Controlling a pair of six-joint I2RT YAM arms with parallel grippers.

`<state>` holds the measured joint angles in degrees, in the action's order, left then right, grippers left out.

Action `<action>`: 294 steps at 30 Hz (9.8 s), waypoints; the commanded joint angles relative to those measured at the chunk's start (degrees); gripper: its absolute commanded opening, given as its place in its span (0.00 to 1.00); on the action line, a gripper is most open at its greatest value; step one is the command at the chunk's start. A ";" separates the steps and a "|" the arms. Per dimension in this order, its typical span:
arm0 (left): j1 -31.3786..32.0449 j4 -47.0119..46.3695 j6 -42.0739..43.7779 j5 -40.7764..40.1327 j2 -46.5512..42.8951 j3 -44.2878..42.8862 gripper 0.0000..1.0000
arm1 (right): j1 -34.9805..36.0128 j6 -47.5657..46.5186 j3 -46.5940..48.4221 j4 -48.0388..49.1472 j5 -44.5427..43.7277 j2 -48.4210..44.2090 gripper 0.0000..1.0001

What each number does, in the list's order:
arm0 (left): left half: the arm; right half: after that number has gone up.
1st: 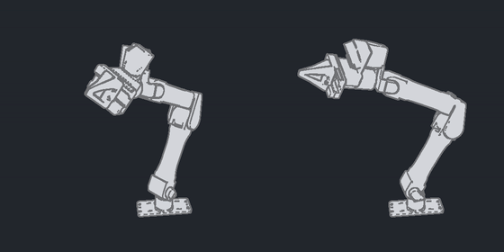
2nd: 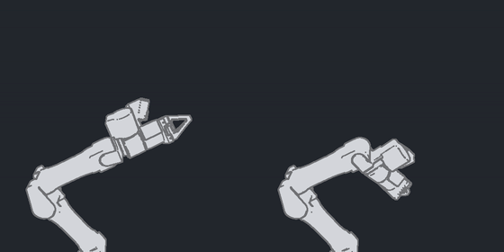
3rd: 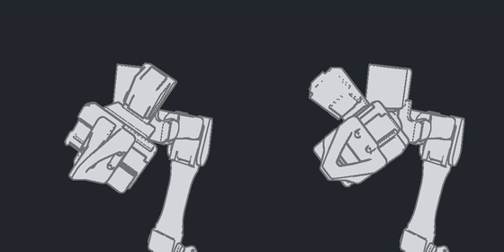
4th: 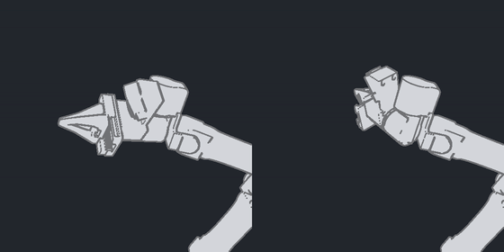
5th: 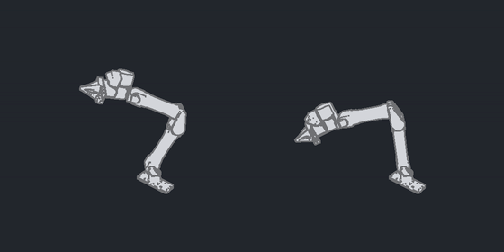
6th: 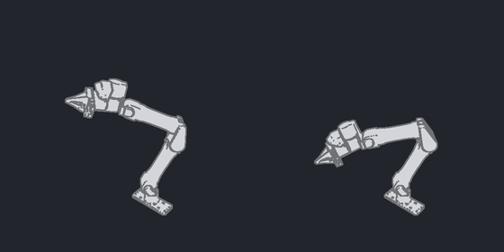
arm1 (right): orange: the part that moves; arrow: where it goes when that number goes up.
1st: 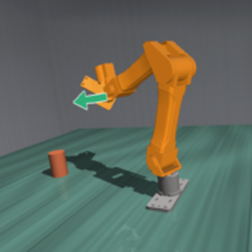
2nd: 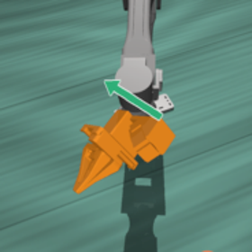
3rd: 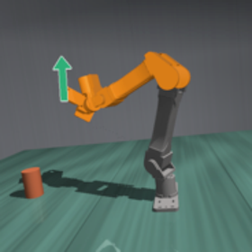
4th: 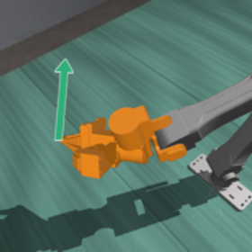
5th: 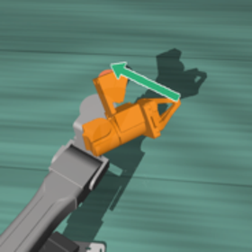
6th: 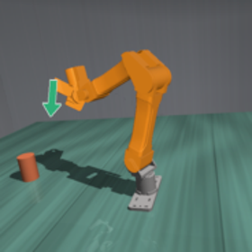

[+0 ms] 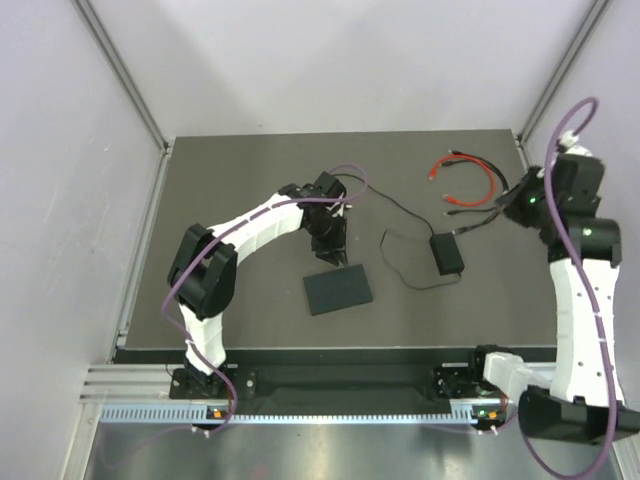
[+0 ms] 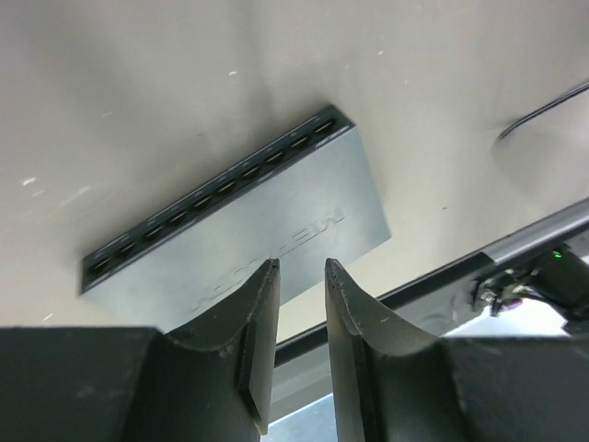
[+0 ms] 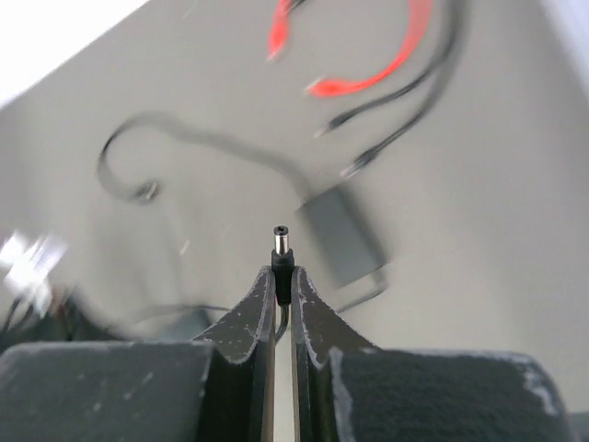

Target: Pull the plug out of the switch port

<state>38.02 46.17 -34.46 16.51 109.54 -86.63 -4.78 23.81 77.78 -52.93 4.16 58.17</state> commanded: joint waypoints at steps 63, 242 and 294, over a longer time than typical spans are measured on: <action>-10.86 7.18 -0.35 -8.25 -20.95 16.58 0.33 | 21.21 6.96 47.84 22.97 8.67 73.60 0.60; -13.84 -28.07 -33.23 12.49 -5.74 33.56 0.41 | 28.15 -11.25 3.35 17.50 34.77 58.99 0.36; -22.46 -5.39 -14.94 7.48 8.07 -5.05 0.54 | 27.36 -11.42 16.61 8.20 24.93 55.39 0.49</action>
<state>15.53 42.59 -50.83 27.03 122.87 -90.65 22.24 14.50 89.65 -41.89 31.09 118.43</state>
